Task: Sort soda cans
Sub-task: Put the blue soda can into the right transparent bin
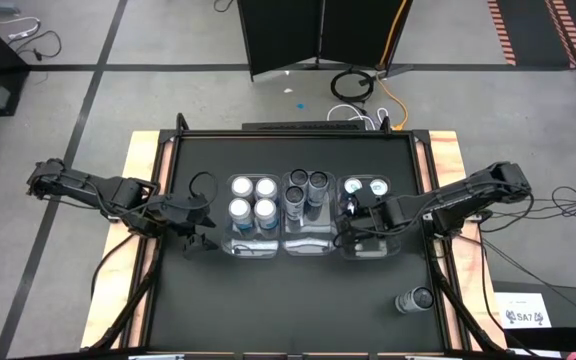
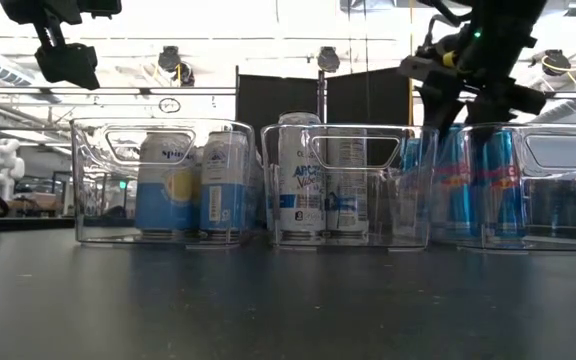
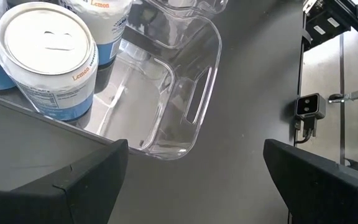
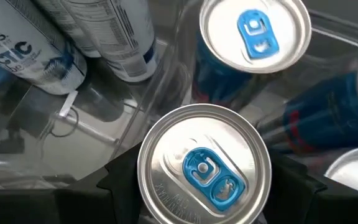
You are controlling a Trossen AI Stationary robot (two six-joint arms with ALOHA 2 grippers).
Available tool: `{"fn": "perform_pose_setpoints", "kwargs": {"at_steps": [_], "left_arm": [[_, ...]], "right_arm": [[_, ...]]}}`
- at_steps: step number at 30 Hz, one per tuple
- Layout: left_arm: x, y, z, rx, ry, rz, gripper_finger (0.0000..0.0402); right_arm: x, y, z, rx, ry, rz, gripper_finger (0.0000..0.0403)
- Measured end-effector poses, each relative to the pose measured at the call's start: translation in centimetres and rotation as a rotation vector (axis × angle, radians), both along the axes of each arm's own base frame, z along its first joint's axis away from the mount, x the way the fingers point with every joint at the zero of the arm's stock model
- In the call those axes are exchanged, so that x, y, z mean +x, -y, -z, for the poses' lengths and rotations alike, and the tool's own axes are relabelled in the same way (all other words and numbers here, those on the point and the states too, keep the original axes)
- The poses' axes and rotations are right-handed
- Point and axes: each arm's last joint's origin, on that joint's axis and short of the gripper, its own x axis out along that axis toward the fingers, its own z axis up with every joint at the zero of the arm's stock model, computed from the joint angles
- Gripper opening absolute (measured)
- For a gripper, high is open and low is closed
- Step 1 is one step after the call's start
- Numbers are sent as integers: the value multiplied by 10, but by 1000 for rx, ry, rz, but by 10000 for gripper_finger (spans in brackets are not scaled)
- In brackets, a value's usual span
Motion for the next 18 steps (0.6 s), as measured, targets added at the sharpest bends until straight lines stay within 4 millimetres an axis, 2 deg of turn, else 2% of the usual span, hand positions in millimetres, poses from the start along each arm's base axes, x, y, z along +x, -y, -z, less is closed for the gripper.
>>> {"fn": "perform_pose_setpoints", "kwargs": {"at_steps": [18], "left_arm": [[0, 0, 0, -1, 0, -1, 382]], "right_arm": [[2, 6, 1, -62, -12, -31, 240]]}}
